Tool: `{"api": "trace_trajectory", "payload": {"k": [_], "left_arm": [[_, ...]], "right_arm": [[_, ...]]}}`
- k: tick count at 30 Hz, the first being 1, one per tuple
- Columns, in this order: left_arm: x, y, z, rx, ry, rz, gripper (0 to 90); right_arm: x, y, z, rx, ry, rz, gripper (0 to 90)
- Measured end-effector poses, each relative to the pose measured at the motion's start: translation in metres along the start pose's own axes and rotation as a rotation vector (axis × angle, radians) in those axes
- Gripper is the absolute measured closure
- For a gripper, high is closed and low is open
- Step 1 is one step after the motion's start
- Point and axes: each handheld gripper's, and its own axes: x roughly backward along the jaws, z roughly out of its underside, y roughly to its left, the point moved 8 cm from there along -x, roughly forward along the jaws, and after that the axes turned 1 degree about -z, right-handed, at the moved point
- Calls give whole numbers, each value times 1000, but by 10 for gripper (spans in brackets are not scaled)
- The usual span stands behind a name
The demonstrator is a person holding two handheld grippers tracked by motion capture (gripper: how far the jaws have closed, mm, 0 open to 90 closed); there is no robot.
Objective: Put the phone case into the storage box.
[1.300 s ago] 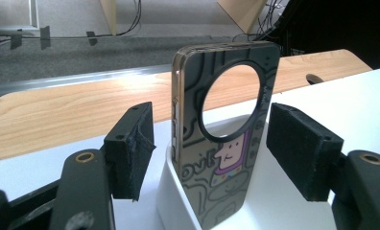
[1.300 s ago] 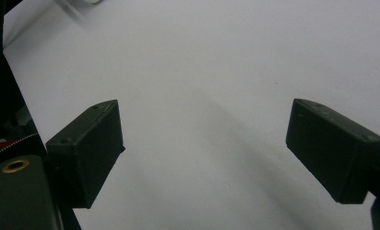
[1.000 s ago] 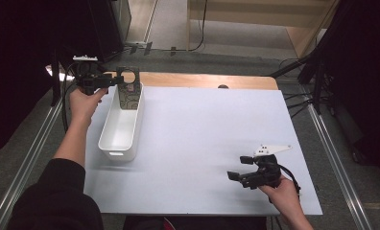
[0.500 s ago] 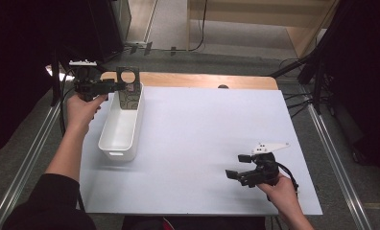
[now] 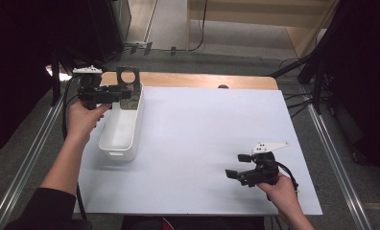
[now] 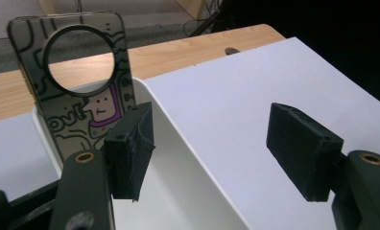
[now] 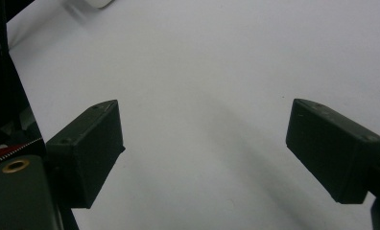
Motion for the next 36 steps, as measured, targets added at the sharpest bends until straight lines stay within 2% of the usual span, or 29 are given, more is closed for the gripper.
{"api": "trace_trajectory", "payload": {"k": [5,12,19,30,36], "left_arm": [[1,-13,5,-23,11,21,334],[1,-28,12,-31,24,64,334],[-2,-46,20,-63,33,86,334],[-3,-68,34,-86,50,129,334],[-1,-82,43,-116,46,159,334]], "right_arm": [[0,-1,0,1,-3,4,119],[1,0,1,-4,0,4,118],[1,0,1,-5,0,4,118],[2,0,0,-4,-5,7,118],[3,0,0,-7,-9,7,118]]}}
